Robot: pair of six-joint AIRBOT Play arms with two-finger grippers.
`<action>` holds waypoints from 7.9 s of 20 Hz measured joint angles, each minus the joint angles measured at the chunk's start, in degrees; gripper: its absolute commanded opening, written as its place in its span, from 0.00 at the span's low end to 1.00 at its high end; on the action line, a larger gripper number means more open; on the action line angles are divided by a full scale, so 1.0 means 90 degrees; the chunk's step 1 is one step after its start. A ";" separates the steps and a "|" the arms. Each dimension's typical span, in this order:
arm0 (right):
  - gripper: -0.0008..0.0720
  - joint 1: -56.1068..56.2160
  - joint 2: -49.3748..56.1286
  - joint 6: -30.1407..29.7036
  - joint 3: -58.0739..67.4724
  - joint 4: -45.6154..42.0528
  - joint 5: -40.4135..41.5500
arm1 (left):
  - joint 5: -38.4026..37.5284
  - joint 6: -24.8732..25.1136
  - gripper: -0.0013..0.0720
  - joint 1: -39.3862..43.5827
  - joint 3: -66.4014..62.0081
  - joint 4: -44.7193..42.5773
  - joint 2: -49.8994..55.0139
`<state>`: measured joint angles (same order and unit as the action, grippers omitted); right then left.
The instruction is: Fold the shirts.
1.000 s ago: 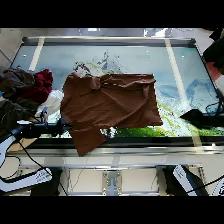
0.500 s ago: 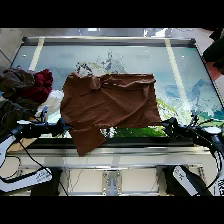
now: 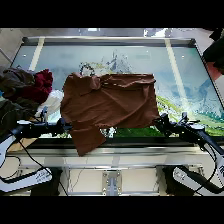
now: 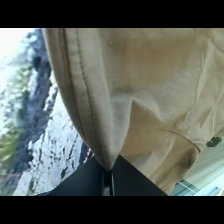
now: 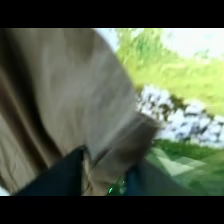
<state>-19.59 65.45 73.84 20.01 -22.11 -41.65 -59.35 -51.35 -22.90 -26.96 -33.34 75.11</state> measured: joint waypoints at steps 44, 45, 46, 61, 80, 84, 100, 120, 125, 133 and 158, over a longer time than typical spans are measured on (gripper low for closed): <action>0.02 0.1081 0.2305 -0.0197 0.6365 -0.3869 -0.2108 | -0.0386 -0.3033 0.03 0.3087 -0.7431 -0.6224 0.2494; 0.02 0.1115 0.2497 -0.0199 0.6326 -0.3789 -0.1809 | -0.0131 -0.3033 0.03 0.3079 -0.7424 -0.6229 0.2642; 0.02 0.1141 0.2618 -0.0202 0.6312 -0.3718 -0.1552 | 0.0095 -0.3033 0.03 0.3075 -0.7422 -0.6237 0.2744; 0.02 0.1676 0.2620 -0.0221 0.6987 -0.4617 -0.3155 | -0.0454 -0.2863 0.03 0.2897 -0.6868 -0.5821 0.1778; 0.58 0.1977 0.2302 0.0267 0.5668 -0.5367 -0.2953 | 0.0039 -0.2931 0.90 0.2691 -0.4541 -0.5787 0.0930; 0.58 0.1763 0.1411 0.0282 0.5792 -0.6101 -0.3959 | -0.0017 -0.3203 0.90 0.2334 -0.3730 -0.5761 -0.0427; 0.58 0.1144 -0.0748 0.0413 0.5816 -0.5756 -0.3631 | -0.1955 -0.3434 0.84 -0.0129 0.0794 -0.2999 -0.2820; 0.58 0.1144 -0.0782 0.0410 0.5816 -0.5270 -0.3587 | -0.1192 -0.2866 0.18 0.0576 0.0913 -0.2402 -0.1596; 0.58 0.1141 -0.0782 0.0410 0.5931 -0.5440 -0.3587 | -0.1008 -0.2832 0.03 0.0726 0.0913 -0.2424 -0.1591; 0.58 -0.0168 -0.0794 0.0418 0.4585 -0.5807 -0.4420 | -0.1073 -0.2744 0.03 0.0755 0.0913 -0.2385 -0.1688; 0.02 -0.1744 -0.0852 -0.0408 -0.0236 -0.1387 -0.2407 | -0.1202 -0.2577 0.03 0.0724 0.0799 -0.1931 -0.2110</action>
<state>-35.29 57.78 70.17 17.89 -34.59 -63.31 -70.17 -74.54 -16.38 -19.77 -50.72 56.12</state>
